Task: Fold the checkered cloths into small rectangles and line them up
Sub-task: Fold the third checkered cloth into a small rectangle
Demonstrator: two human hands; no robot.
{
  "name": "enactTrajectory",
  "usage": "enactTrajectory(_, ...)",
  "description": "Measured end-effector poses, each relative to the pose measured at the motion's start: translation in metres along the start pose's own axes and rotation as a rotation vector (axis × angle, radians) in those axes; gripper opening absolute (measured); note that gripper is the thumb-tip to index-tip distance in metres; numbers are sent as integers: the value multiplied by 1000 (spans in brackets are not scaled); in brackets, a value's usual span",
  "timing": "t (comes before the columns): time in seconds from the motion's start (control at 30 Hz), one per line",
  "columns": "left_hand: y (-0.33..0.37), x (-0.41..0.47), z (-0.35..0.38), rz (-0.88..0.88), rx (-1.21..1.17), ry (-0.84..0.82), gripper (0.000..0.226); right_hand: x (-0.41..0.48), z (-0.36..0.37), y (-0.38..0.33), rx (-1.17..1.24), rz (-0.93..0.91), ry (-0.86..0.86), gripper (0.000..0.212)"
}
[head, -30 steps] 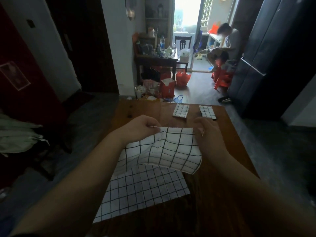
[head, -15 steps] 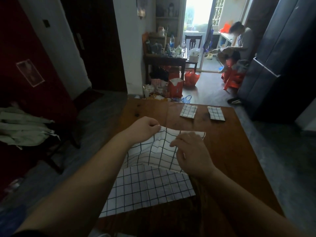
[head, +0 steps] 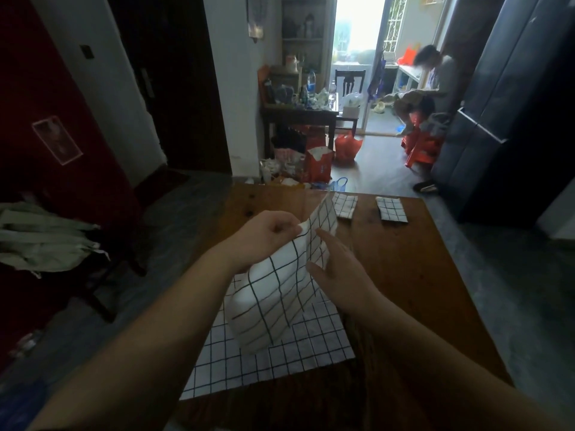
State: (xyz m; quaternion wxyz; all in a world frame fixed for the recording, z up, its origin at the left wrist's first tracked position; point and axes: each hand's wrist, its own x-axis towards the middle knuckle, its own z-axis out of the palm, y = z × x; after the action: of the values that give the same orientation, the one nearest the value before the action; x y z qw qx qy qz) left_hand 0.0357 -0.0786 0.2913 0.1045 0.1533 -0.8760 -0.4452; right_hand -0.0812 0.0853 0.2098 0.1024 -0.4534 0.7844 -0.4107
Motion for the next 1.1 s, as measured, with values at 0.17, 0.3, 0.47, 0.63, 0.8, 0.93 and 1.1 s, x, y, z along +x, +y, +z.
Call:
enactTrajectory(0.17, 5, -4, -3, 11, -178, 148, 22, -7, 0, 8, 31, 33, 56, 71)
enactTrajectory(0.3, 9, -10, -6, -6, -336, 230, 20, -14, 4, 13, 127, 74, 74, 61)
enactTrajectory(0.47, 10, -14, -8, -13, -494, 281, 20, -10, 8, 4, 216, 59, 151, 54)
enactTrajectory(0.63, 11, -20, -14, -44, -624, 361, 20, -3, 18, 16, 431, 221, 216, 63)
enactTrajectory(0.8, -4, -29, -23, -81, -591, 438, 21, -4, 30, 23, 815, 683, -99, 49)
enactTrajectory(0.93, -29, -43, -31, -138, -439, 491, 20, 0, 38, 17, 915, 677, -121, 48)
enactTrajectory(1.1, -54, -65, -42, -259, -315, 503, 13, 2, 37, 3, 1066, 653, 64, 63)
